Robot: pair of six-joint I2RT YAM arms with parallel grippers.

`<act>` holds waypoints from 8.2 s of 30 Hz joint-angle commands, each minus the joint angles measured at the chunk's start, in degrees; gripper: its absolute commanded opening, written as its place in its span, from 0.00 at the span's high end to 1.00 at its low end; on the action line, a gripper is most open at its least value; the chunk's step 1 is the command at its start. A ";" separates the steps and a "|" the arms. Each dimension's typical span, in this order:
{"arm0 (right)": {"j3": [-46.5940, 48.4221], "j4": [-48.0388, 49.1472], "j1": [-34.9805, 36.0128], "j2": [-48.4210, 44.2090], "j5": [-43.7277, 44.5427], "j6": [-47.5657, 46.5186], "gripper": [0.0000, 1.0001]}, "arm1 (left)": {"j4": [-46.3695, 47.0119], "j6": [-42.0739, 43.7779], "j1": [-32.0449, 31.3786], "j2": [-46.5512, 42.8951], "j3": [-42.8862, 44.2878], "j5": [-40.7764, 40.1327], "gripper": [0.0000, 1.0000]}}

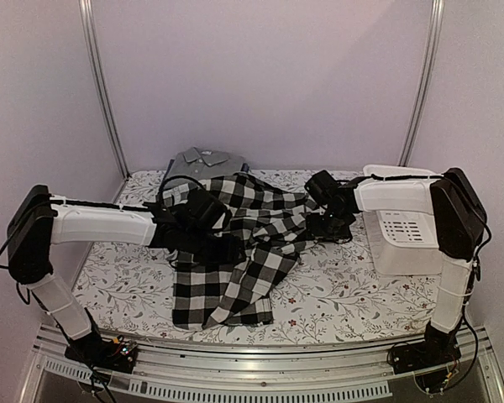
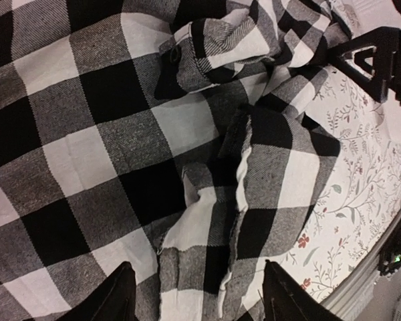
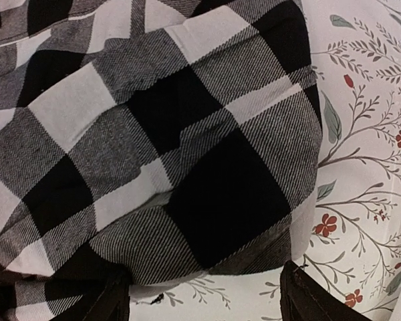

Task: Fold and stack the long sleeve shirts
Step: Flatten out the crumpled shirt at the center of the board, then adjust the sleeve at the center of the board, then pick up the sleeve from the center of the board.

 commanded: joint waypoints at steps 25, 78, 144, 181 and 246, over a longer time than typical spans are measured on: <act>13.20 -4.78 -2.56 8.70 13.76 0.54 0.94 | 10.50 13.65 -3.82 12.19 12.06 16.63 1.00; 5.34 -8.53 31.38 6.04 6.06 11.04 0.51 | -0.22 -9.53 2.93 -22.76 -31.05 6.87 0.41; 10.39 -1.18 12.08 3.82 4.64 -2.82 0.19 | -0.90 12.03 53.17 -1.85 -0.60 8.79 0.39; 38.93 -6.13 -13.84 13.15 21.13 -17.17 1.00 | 0.46 10.68 52.66 5.62 5.66 11.60 1.00; 8.25 3.93 -1.27 -10.43 1.95 -14.11 0.28 | 12.98 9.33 34.80 13.11 3.91 17.86 0.81</act>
